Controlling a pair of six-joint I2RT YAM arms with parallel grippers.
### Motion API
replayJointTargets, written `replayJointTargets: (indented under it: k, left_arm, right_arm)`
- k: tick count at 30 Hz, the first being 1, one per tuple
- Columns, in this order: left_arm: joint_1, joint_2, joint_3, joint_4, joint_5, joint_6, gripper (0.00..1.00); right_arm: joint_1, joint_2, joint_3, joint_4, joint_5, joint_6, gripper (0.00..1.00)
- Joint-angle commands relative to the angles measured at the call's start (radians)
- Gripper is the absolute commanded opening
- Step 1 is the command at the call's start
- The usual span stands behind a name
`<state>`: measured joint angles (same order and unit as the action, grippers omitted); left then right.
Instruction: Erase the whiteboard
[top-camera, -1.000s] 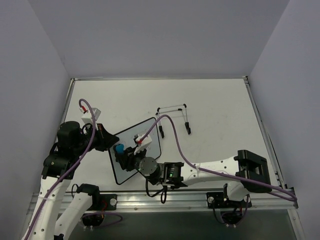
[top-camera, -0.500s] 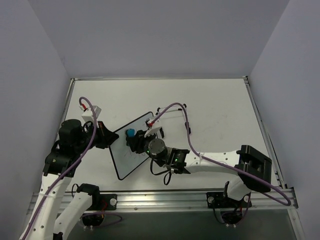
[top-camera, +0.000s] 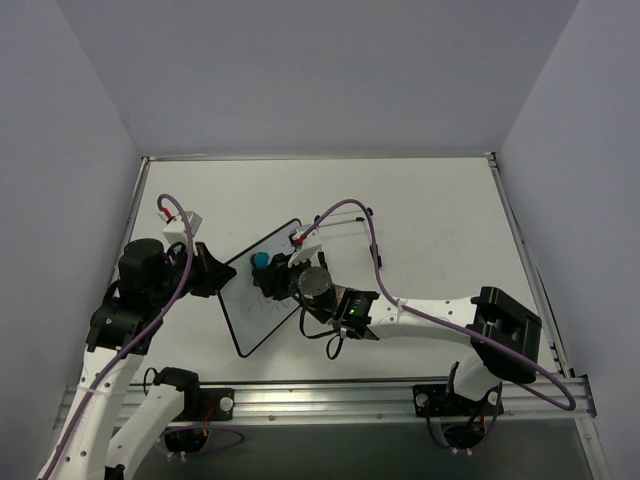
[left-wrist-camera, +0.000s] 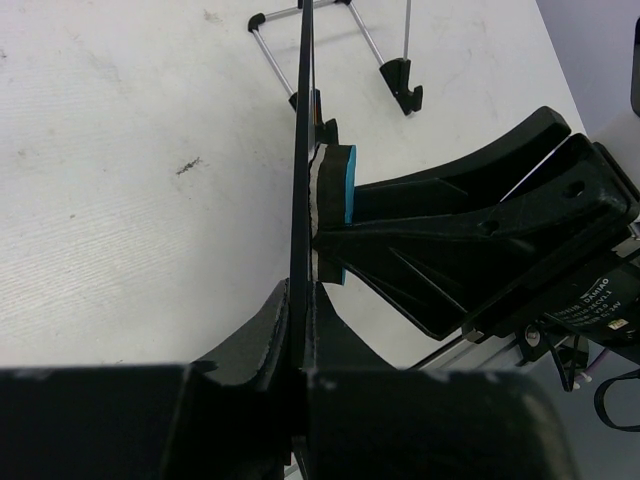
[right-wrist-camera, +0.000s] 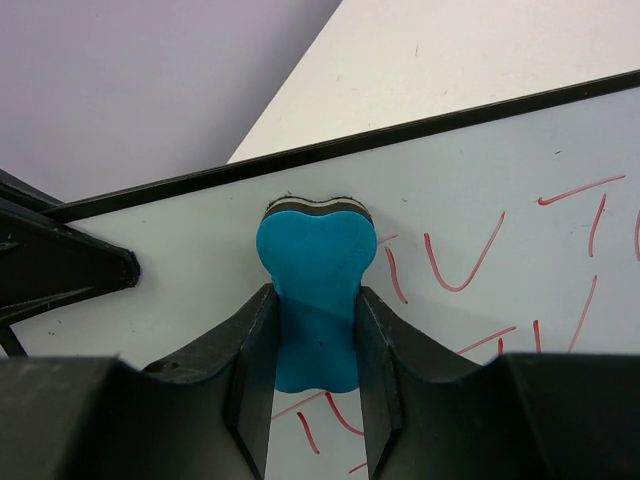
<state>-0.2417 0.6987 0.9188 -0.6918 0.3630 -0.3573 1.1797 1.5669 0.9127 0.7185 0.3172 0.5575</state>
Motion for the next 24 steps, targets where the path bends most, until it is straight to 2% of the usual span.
replayJointTargets:
  k: [1, 5, 10, 17, 24]
  left_arm:
    - [-0.038, -0.005, 0.017, -0.032, 0.123, -0.012, 0.02]
    - [-0.038, 0.001, 0.015, -0.031, 0.132, -0.011, 0.02]
    - [-0.038, 0.019, 0.017, -0.028, 0.154, -0.008, 0.02]
    - [-0.039, 0.038, 0.017, -0.026, 0.182, 0.000, 0.02]
    - [-0.039, 0.048, 0.018, -0.026, 0.189, 0.001, 0.02]
  right_arm:
    - [0.020, 0.007, 0.045, 0.007, -0.079, -0.008, 0.00]
    - [-0.003, -0.002, 0.048, -0.027, -0.098, -0.041, 0.00]
    - [-0.153, 0.013, -0.004, -0.028, -0.200, -0.031, 0.00]
    - [-0.294, 0.053, -0.044, -0.008, -0.341, -0.054, 0.00]
    - [-0.373, 0.099, -0.060, 0.006, -0.365, -0.087, 0.00]
